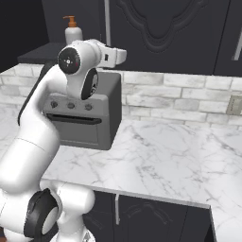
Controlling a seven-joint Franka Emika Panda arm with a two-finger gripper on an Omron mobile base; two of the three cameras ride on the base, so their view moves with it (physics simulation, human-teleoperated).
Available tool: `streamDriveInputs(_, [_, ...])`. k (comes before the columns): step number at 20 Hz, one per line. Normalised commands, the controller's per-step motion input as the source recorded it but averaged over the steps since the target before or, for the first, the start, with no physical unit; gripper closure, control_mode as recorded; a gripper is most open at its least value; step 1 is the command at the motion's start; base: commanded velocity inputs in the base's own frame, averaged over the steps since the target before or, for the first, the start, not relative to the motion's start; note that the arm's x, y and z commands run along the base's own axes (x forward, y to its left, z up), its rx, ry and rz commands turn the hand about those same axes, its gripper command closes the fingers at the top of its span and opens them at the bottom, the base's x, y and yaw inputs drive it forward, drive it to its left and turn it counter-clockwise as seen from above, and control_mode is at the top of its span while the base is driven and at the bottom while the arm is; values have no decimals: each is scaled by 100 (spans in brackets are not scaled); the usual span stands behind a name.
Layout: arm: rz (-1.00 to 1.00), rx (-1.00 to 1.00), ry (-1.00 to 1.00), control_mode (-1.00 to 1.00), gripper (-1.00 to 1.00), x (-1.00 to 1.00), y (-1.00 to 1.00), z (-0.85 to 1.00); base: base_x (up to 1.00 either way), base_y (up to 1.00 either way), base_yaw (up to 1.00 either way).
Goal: Pick the soap dispenser and soap dispenser from the cabinet and place them on the counter.
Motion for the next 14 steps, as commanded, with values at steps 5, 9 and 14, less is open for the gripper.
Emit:
streamDriveInputs(5, [0, 0, 0, -100, -100, 47, -3, -9, 0, 0, 0])
streamDriveInputs(9, [0, 0, 0, -100, -100, 46, -3, -8, 0, 0, 0])
streamDriveInputs(14, [1, 0, 0, -100, -100, 44, -4, -6, 0, 0, 0])
